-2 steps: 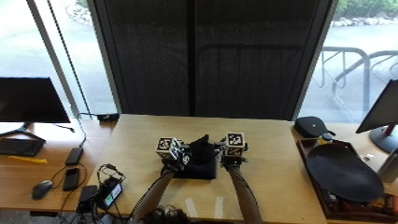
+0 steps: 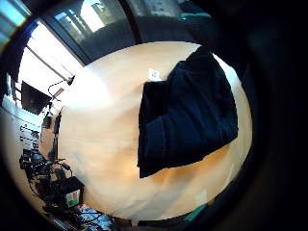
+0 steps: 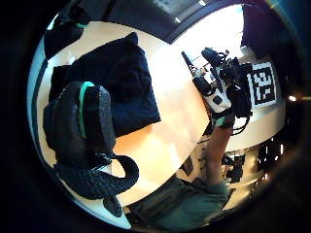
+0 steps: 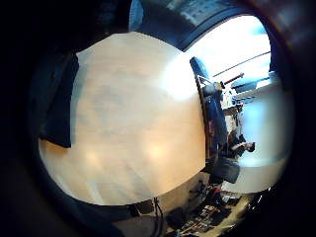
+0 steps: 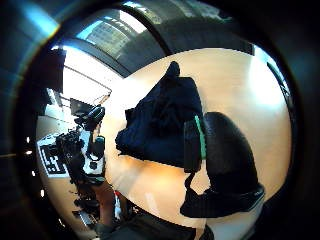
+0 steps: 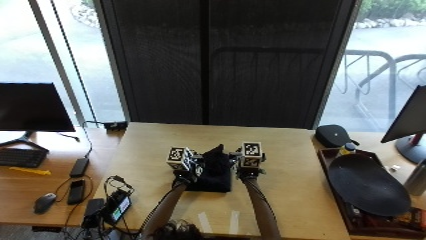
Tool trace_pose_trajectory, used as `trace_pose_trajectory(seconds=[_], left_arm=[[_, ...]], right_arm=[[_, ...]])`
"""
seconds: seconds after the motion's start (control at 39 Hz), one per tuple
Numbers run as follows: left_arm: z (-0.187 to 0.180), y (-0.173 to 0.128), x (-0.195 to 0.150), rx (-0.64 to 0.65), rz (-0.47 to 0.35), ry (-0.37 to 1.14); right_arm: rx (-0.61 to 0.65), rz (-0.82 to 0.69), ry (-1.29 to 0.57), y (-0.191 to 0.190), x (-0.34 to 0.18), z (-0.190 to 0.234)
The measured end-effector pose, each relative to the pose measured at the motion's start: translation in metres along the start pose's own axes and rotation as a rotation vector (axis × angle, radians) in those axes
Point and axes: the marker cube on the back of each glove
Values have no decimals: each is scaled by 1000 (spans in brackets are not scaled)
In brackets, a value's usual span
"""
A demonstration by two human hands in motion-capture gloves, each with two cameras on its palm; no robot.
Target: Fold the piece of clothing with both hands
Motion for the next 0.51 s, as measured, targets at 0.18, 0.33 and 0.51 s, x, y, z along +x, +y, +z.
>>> trace_pose_trajectory(seconds=[0.18,0.33,0.51], left_arm=[[2,-4,5,35,33,28],[8,1,6,-27,11,64],[4,-4,7,-10,12,77]], right_arm=[[6,7,-20,2,0,-4],[8,-11,-36,0,-2,1],[-13,-13,-39,-6,-2,4]])
